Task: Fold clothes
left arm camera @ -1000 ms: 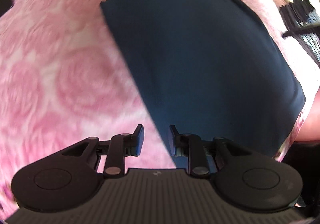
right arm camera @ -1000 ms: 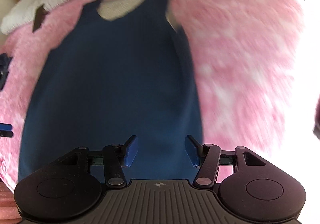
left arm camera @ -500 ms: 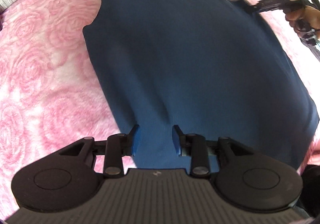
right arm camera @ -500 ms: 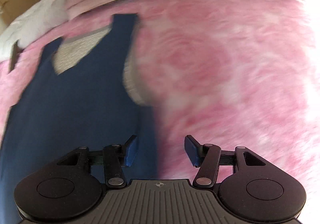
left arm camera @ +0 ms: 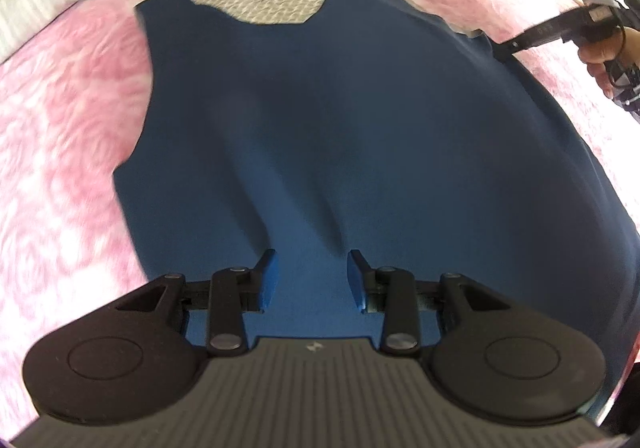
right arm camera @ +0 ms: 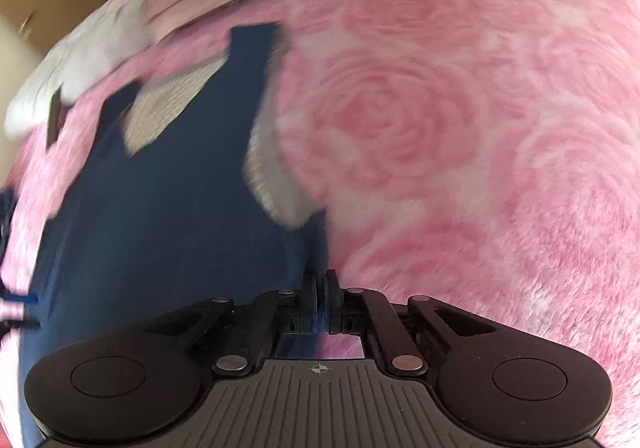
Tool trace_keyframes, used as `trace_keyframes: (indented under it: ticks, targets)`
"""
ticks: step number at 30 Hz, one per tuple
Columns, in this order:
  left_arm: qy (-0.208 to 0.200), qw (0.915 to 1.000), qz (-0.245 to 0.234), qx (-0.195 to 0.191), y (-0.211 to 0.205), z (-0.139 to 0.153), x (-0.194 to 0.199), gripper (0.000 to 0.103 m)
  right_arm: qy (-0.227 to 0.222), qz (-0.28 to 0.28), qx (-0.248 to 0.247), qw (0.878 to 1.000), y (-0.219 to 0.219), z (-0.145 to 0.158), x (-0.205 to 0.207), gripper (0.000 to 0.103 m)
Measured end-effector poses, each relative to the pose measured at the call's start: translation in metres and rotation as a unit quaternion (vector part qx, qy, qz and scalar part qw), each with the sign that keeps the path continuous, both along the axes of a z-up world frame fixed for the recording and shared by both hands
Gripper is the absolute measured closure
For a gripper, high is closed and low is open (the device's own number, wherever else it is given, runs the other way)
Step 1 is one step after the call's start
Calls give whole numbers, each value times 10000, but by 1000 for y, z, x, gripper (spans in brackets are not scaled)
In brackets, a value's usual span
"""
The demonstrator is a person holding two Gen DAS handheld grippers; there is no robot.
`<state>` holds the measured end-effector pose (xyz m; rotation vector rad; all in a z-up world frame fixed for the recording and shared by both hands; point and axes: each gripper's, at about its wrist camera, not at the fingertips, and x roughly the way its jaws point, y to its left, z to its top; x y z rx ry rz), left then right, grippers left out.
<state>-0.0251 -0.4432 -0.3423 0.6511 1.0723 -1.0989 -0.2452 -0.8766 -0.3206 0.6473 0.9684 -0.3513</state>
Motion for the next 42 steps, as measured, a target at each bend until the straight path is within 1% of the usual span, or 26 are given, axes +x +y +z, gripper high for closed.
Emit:
trace_keyframes:
  ticks: [1, 4, 7, 9, 11, 13, 15, 17, 20, 21, 22, 24, 28, 29, 30, 31, 32, 35, 36, 39, 42]
  targets:
    - [-10, 10000, -64, -29, -5, 1, -1, 71, -50, -149, 69, 9999, -2, 1, -2, 101]
    - [-40, 9996, -263, -121, -21, 6, -4, 71, -191, -522, -42, 9984, 1, 15, -16, 101]
    - [-61, 9979, -569, -313, -43, 14, -11, 71, -250, -776, -8, 9967, 14, 30, -44, 101]
    - [-25, 9958, -776, -477, -64, 18, -18, 71, -194, -744, 62, 9970, 33, 36, -63, 101]
    - [59, 9928, -1023, -627, -90, 18, -28, 71, -61, -625, 117, 9980, 56, 35, -78, 100]
    - [151, 9869, -1377, -831, -121, 17, -45, 71, 78, -492, 140, 9987, 75, 32, -92, 100]
    - [268, 9792, -1735, -1016, -154, 15, -63, 71, 183, -487, 173, 9985, 87, 26, -102, 99]
    - [349, 9709, -2114, -1072, -185, 8, -82, 71, 141, -594, 262, 9978, 92, 21, -110, 97]
    - [350, 9573, -2682, -1023, -226, -4, -107, 71, 25, -640, 305, 9975, 94, 21, -115, 91]
    - [307, 9545, -2808, -959, -235, -7, -113, 71, -13, -616, 318, 9976, 94, 21, -116, 86]
    - [267, 9520, -2917, -891, -244, -12, -117, 71, -65, -565, 344, 9978, 94, 21, -116, 74]
    - [237, 9482, -3068, -783, -255, -18, -119, 71, -172, -461, 396, 9980, 94, 21, -116, 59]
    - [98, 9459, -3195, -559, -266, -28, -116, 71, -272, -363, 545, 9975, 93, 14, -115, 59]
    - [87, 9462, -3190, -534, -270, -30, -114, 71, -311, -395, 708, 9962, 89, 12, -117, 60]
    - [66, 9469, -3176, -504, -274, -33, -112, 71, -352, -428, 875, 9946, 85, 10, -119, 83]
    - [35, 9477, -3155, -477, -278, -34, -112, 69, -392, -461, 1043, 9927, 80, 8, -121, 103]
    - [4, 9493, -3111, -462, -284, -35, -112, 69, -225, -505, 884, 9946, 78, 8, -125, 103]
    - [-99, 9529, -3003, -423, -298, -37, -115, 68, -187, -625, 913, 9937, 73, 6, -132, 103]
    - [-136, 9535, -2983, -414, -301, -37, -117, 68, -144, -581, 854, 9946, 75, 7, -130, 103]
    - [-158, 9555, -2915, -423, -299, -34, -116, 67, -10, -438, 668, 9968, 82, 10, -121, 103]
    - [-147, 9631, -2642, -483, -285, -22, -103, 68, 96, -435, 575, 9973, 84, 11, -119, 101]
